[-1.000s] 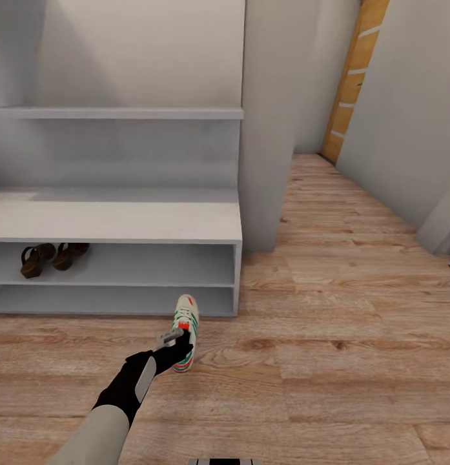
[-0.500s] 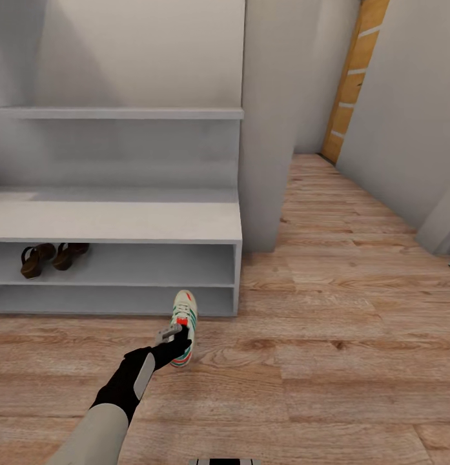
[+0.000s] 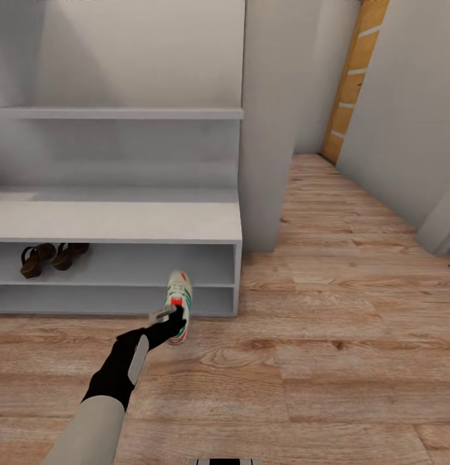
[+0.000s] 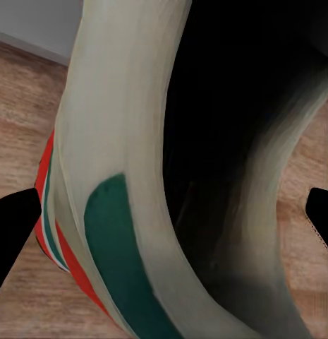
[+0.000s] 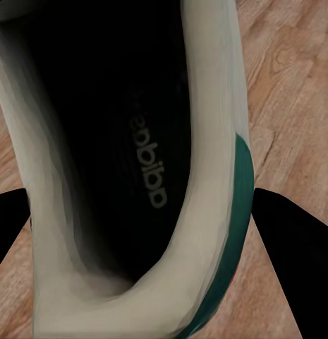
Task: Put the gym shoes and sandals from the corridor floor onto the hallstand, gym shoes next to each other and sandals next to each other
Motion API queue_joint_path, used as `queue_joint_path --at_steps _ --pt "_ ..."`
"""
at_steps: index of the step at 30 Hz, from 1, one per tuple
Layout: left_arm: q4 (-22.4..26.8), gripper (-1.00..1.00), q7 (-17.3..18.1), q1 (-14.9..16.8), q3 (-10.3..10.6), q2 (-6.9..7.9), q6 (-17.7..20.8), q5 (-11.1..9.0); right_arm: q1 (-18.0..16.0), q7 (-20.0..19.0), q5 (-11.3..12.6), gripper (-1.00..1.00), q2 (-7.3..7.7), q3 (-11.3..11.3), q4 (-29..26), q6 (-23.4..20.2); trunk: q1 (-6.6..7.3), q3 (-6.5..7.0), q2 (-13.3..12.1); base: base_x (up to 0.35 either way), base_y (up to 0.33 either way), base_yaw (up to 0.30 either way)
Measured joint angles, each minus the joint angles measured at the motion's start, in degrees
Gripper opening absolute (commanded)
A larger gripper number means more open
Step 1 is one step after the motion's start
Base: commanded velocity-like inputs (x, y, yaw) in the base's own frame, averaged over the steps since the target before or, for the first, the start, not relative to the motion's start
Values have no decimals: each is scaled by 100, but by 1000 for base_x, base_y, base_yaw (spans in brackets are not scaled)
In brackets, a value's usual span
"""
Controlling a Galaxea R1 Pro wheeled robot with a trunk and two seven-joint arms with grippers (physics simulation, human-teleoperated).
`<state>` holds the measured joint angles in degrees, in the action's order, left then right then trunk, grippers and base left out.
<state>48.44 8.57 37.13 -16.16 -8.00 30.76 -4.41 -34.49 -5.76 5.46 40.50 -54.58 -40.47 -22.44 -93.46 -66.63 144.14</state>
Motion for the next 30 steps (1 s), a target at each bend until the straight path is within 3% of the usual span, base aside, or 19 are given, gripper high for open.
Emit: queue_joint_path --at_steps 4,10,20,30 --pt "371 -100 -1 1 173 -2 297 -15 0 0 0 -100 1 0 0 1 0 0 0 0 0 0" --pt "537 -100 -3 1 439 -3 471 -1 0 0 0 -100 2 0 0 1 0 0 0 0 0 0" --pt "540 -100 -3 1 485 -2 495 3 0 0 0 -100 2 0 0 1 0 0 0 15 0 0" --pt "536 -100 -3 1 489 -2 493 5 0 0 -1 -100 2 0 -2 -3 3 0 0 264 -94 0"
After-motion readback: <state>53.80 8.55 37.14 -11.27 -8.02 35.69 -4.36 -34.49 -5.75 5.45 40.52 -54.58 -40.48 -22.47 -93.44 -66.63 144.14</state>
